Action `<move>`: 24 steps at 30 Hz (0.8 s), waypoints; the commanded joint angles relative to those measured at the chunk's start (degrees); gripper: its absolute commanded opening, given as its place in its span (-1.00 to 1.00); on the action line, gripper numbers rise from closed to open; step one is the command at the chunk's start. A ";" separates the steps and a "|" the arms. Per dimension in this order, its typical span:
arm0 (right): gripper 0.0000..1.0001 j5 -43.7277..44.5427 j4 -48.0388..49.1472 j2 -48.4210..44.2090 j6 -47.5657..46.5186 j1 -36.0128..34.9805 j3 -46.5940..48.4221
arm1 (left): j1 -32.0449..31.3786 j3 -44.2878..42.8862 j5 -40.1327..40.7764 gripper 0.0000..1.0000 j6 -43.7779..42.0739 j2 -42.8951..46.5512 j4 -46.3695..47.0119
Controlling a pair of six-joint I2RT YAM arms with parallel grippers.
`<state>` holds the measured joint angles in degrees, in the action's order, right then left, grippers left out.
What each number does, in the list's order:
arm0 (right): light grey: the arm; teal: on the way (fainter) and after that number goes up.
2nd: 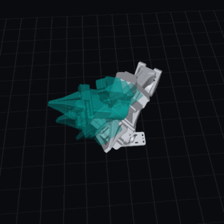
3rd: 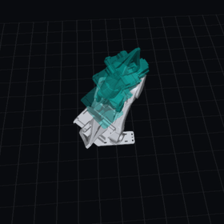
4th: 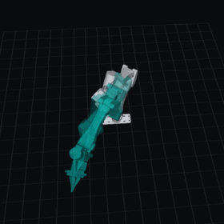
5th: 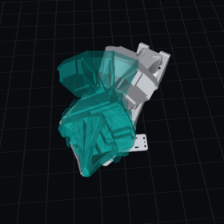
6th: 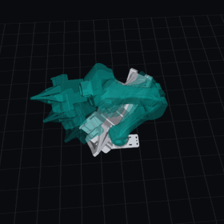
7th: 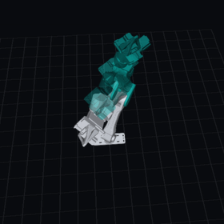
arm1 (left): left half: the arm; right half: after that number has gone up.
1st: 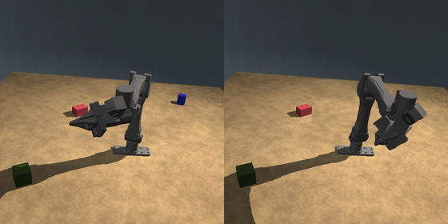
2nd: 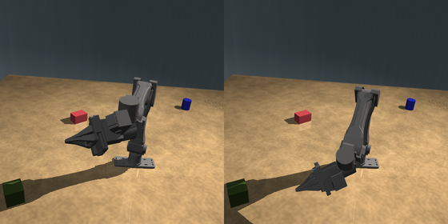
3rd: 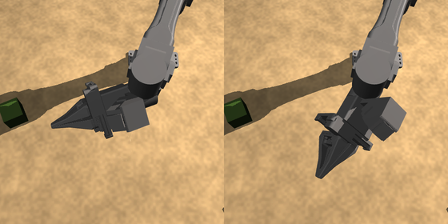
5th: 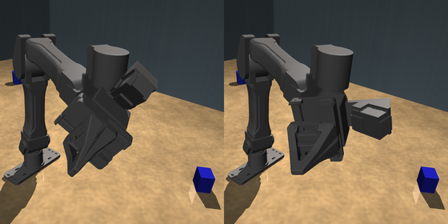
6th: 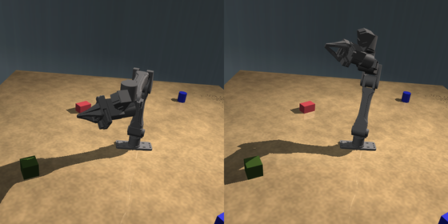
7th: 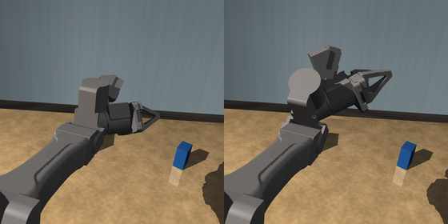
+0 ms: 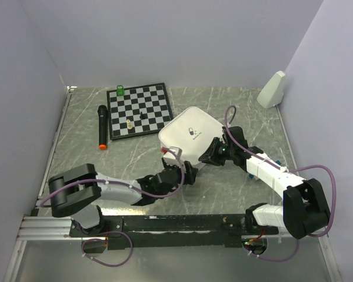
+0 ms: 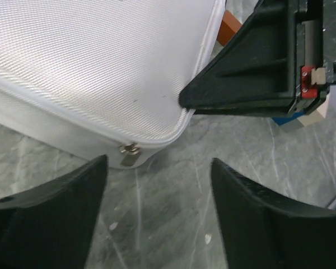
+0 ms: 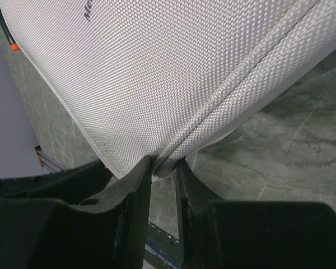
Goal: Organize the medicine kit
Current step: Zip the medicine box at the center of the board.
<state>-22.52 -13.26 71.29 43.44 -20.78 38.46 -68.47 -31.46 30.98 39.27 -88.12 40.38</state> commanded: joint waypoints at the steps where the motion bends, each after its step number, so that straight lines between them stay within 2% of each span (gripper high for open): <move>1: -1.00 -3.32 -1.07 -0.01 0.15 -1.55 0.65 | -2.55 -8.16 10.48 0.37 1.77 -3.72 -10.30; 2: -1.00 -3.14 -1.33 -0.09 0.15 -1.55 0.74 | -2.64 -10.35 11.98 0.16 3.43 -4.51 -13.98; 4: -1.00 -2.97 -1.60 -0.44 0.07 -1.55 0.83 | -2.72 -12.65 14.36 -0.11 5.38 -6.10 -18.04; 7: -1.00 -2.88 -1.77 -0.71 0.07 -1.55 0.92 | -2.99 -15.38 17.09 -0.41 8.01 -7.16 -23.84; 13: -1.00 -2.88 -1.51 -0.45 0.24 -1.55 0.74 | -2.99 -18.10 20.25 -0.42 12.67 -8.39 -32.72; 15: -1.00 -2.96 -1.33 -0.36 0.33 -1.55 0.74 | -2.99 -18.20 20.87 -0.53 13.73 -8.21 -33.79; 20: -1.00 -2.88 -1.42 -0.45 0.33 -1.46 0.57 | -2.99 -19.51 22.10 -0.98 14.79 -9.00 -36.68; 24: -1.00 -2.96 -1.60 -0.53 0.24 -1.55 0.74 | -2.99 -19.08 22.02 -0.98 14.44 -8.74 -35.90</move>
<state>-22.22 -13.32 71.29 44.12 -21.02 38.46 -72.36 -49.63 48.64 52.99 -95.64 6.37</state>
